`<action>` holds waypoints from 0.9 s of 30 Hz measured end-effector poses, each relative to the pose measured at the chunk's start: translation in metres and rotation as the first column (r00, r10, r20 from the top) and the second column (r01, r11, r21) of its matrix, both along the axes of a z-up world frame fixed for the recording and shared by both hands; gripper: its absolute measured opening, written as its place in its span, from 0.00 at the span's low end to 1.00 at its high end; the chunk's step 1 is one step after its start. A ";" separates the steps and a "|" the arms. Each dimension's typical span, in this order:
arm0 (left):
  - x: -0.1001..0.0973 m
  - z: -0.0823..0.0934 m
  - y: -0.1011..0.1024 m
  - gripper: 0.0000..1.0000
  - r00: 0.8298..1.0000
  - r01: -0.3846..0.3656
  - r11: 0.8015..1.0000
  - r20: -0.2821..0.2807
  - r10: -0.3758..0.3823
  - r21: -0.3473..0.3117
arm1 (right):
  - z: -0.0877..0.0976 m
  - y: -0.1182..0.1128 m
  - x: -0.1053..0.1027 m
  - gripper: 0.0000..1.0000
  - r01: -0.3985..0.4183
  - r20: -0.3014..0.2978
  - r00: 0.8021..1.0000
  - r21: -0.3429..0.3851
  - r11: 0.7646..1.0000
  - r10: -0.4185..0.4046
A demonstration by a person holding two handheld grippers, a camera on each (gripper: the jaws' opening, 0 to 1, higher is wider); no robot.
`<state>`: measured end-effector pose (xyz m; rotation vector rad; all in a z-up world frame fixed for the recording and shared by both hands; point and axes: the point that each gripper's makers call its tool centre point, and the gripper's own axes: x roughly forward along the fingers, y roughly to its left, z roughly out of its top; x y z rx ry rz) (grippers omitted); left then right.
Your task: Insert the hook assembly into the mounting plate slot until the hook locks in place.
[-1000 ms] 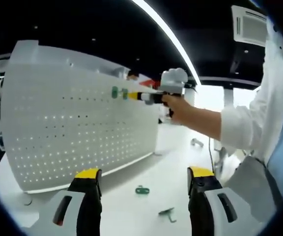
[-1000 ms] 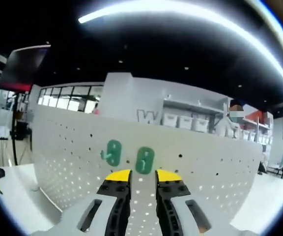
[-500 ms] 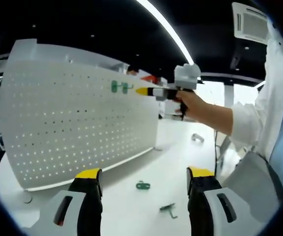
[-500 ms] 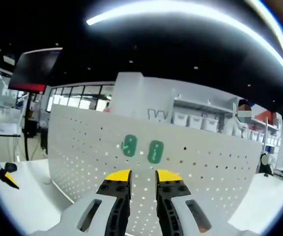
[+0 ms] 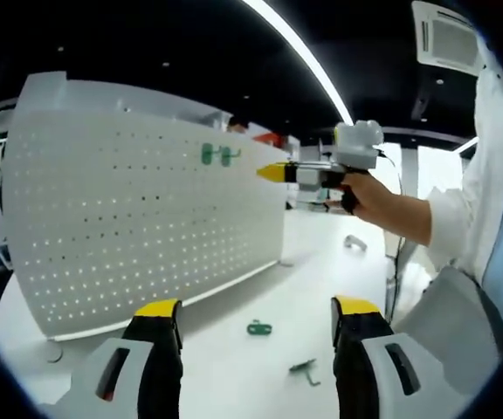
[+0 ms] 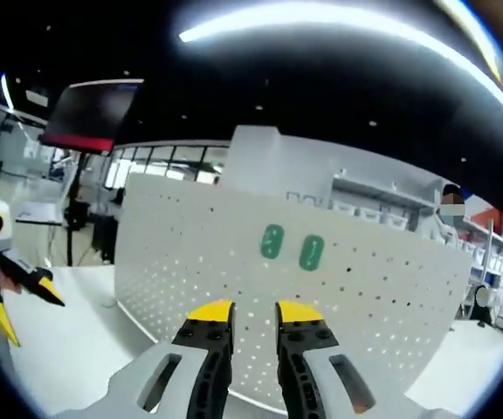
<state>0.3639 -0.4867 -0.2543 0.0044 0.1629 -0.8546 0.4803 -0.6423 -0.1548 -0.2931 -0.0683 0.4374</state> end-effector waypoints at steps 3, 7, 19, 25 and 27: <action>-0.001 0.001 0.001 0.71 1.000 -0.004 1.000 0.003 0.004 0.001 | -0.007 0.008 -0.012 0.17 -0.036 -0.004 0.999 -0.018 0.999 0.036; -0.001 0.003 0.001 0.71 1.000 -0.008 1.000 0.013 0.008 0.003 | -0.016 0.012 -0.025 0.17 -0.066 -0.011 0.998 -0.050 0.997 0.065; 0.000 0.005 0.003 0.71 1.000 -0.017 1.000 0.024 0.017 0.002 | -0.057 0.016 -0.058 0.17 -0.170 -0.117 0.980 -0.064 0.983 0.162; -0.001 0.004 0.002 0.71 1.000 -0.016 1.000 0.025 0.015 0.010 | -0.087 0.029 -0.084 0.16 -0.270 -0.201 0.947 -0.074 0.960 0.251; -0.002 0.003 0.001 0.71 1.000 -0.015 1.000 0.025 0.014 0.014 | -0.093 0.032 -0.091 0.15 -0.298 -0.213 0.938 -0.085 0.951 0.275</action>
